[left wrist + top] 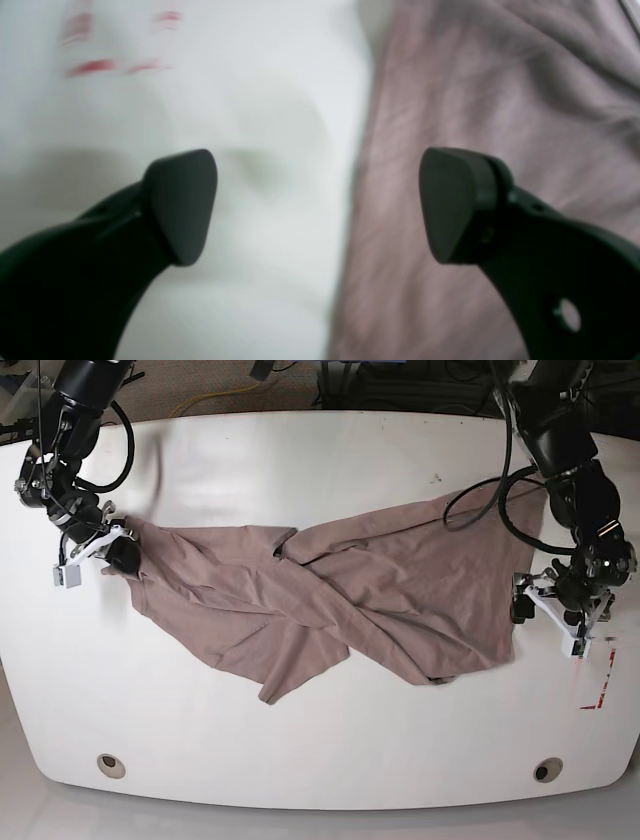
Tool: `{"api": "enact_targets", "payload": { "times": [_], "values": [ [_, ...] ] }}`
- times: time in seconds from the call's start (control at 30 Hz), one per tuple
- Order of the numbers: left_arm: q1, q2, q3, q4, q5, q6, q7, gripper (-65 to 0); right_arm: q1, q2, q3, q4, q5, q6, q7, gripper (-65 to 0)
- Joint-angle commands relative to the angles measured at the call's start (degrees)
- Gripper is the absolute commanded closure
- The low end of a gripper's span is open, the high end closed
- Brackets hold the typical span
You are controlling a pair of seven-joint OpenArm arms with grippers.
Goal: Fold the T-shirt properly
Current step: 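Release with the left gripper and regrasp the shirt hem further along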
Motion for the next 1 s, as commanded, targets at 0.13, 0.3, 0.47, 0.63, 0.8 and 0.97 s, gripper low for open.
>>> {"api": "enact_targets", "payload": {
  "times": [0.13,0.3,0.47,0.63,0.8,0.97],
  "values": [
    [-7.9,-0.7,0.1,-12.6,-0.3,-2.6,-7.2,-59.3,0.7,1.3,0.4,1.1,1.3,0.4,1.1,0.0],
    [-12.6,-0.9,3.0,-23.5,-0.3,-2.8,-10.8,-59.3,0.7,1.3,0.5,1.1,1.3,0.4,1.1,0.0],
    [-15.1,-0.9,5.1,-29.1,-0.3,-3.1,-12.2,-59.3,0.7,1.3,0.5,1.1,1.3,0.4,1.1,0.0],
    [-15.8,-0.4,6.4,-32.1,-0.4,-3.1,-12.2,-59.3,0.8,1.2,0.5,1.1,1.3,0.4,1.1,0.0],
    [-17.5,0.4,6.4,-39.0,-3.2,-3.1,-12.2,-58.7,0.8,1.2,0.5,1.1,1.3,0.4,1.2,0.0],
    [-17.5,-0.7,6.4,-40.4,-4.6,-2.8,-12.2,-30.6,1.2,0.2,0.6,1.0,1.3,0.4,1.2,0.0]
  ]
}}
